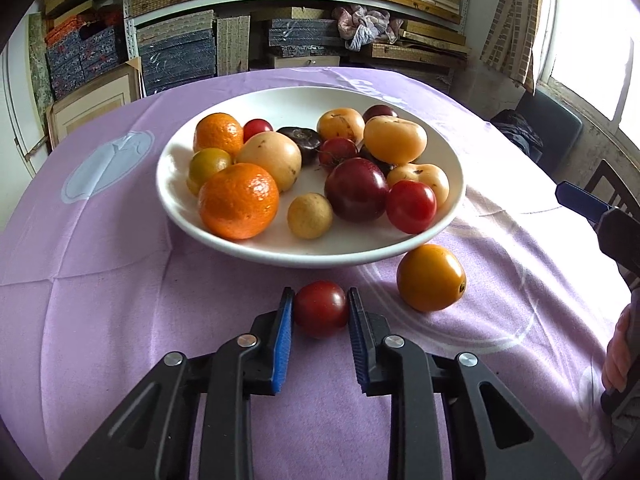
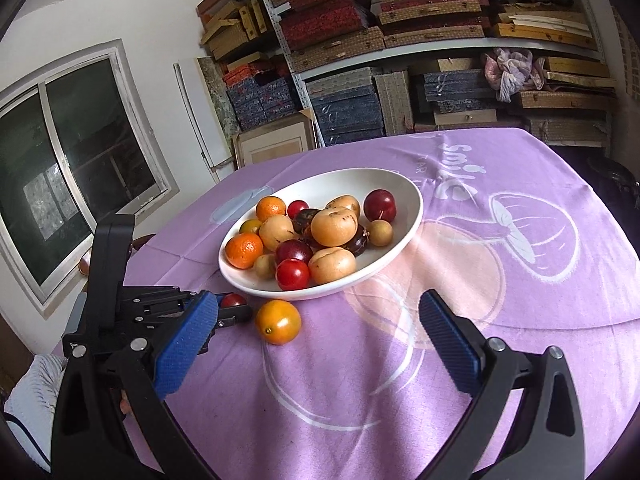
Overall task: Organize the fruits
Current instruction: 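Grasp a small red tomato from the cloth with the left tool, then grasp an orange tomato with the right tool while the left tool holds the red tomato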
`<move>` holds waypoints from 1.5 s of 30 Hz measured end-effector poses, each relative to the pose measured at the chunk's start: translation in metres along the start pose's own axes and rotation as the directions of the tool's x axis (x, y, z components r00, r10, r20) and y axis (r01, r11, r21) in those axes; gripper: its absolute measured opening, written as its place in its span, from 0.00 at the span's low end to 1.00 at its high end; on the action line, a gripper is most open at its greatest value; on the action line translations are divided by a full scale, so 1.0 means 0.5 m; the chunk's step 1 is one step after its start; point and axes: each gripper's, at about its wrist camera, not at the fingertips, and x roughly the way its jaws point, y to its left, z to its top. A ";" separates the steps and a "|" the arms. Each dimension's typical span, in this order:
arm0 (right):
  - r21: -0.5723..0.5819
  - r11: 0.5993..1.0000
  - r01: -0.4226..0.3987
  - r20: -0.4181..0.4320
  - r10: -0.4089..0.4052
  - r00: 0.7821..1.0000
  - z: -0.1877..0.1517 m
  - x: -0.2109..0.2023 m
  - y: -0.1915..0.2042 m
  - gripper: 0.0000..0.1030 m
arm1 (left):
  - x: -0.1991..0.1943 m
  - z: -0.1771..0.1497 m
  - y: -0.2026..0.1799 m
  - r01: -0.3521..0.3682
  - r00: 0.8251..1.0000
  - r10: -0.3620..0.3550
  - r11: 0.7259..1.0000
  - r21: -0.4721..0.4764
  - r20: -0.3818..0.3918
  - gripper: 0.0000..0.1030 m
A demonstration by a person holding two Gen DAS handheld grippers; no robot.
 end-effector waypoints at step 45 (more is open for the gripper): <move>-0.227 0.973 0.050 -0.243 -0.106 0.964 -0.040 0.174 0.125 0.58 | -0.091 -0.003 0.082 -0.210 0.966 0.219 0.974 -0.079 0.138 0.26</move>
